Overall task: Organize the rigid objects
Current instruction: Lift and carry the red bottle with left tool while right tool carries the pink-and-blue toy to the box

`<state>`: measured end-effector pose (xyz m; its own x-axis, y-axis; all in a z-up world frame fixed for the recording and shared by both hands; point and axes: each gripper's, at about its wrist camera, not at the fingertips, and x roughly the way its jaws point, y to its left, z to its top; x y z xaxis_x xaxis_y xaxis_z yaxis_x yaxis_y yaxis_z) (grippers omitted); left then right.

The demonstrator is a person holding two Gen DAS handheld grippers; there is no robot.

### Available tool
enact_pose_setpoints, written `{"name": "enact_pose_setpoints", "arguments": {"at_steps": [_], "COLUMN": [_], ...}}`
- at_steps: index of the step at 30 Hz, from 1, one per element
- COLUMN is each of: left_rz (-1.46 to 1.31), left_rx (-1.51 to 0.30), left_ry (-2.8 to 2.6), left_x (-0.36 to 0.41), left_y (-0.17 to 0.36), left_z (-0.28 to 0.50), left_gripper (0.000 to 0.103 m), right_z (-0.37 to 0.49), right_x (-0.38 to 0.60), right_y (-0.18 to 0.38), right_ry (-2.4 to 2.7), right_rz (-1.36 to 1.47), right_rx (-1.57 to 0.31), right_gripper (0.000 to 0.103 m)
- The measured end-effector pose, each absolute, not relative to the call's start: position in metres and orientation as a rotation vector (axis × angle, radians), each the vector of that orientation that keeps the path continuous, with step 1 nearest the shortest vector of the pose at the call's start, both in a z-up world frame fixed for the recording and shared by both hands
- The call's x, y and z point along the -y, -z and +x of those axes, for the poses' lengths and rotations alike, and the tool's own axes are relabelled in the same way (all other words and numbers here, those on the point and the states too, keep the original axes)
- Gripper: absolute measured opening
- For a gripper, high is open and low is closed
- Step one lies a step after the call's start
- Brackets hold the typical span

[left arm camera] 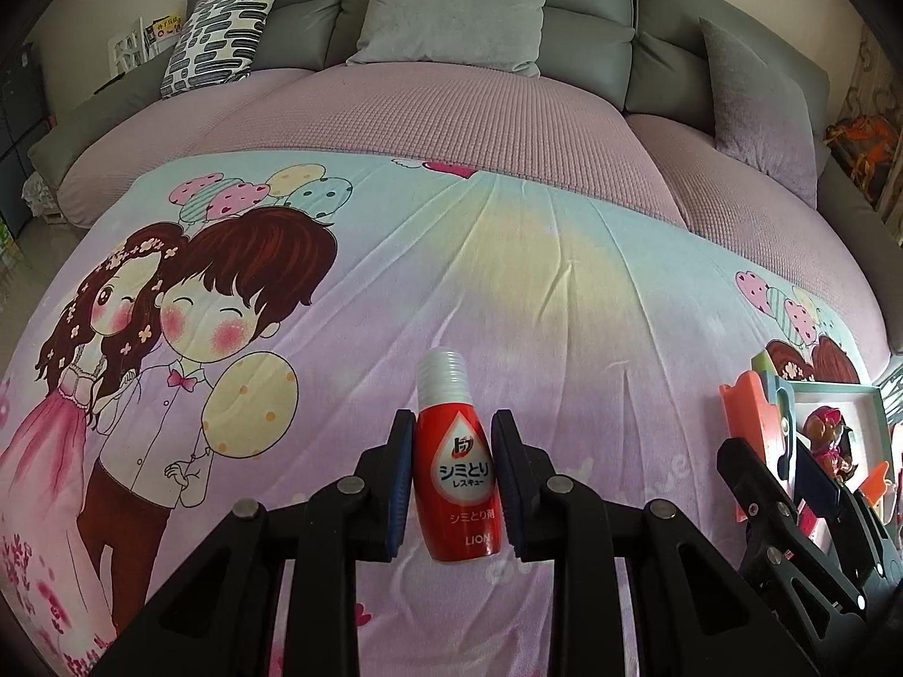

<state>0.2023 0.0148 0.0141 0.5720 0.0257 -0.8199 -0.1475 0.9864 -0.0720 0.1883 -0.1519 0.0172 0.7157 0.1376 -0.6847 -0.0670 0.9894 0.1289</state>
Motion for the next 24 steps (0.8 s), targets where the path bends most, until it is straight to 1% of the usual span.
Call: {"name": "enact_pose_setpoints", "arguments": {"at_steps": [13, 24], "left_rz": [-0.096, -0.042], "left_rx": [-0.921, -0.875], "left_ry": [-0.059, 0.017], "left_x": [0.01, 0.046], "left_y": [-0.045, -0.071], "left_z": [0.19, 0.177], "left_gripper": [0.028, 0.028], "right_z": [0.169, 0.146], "right_x": [0.191, 0.257], "right_y": [-0.045, -0.065], "right_ry": [-0.038, 0.095], "right_rz": [0.134, 0.207], "right_rx": [-0.766, -0.755], "right_gripper": [0.057, 0.058]}}
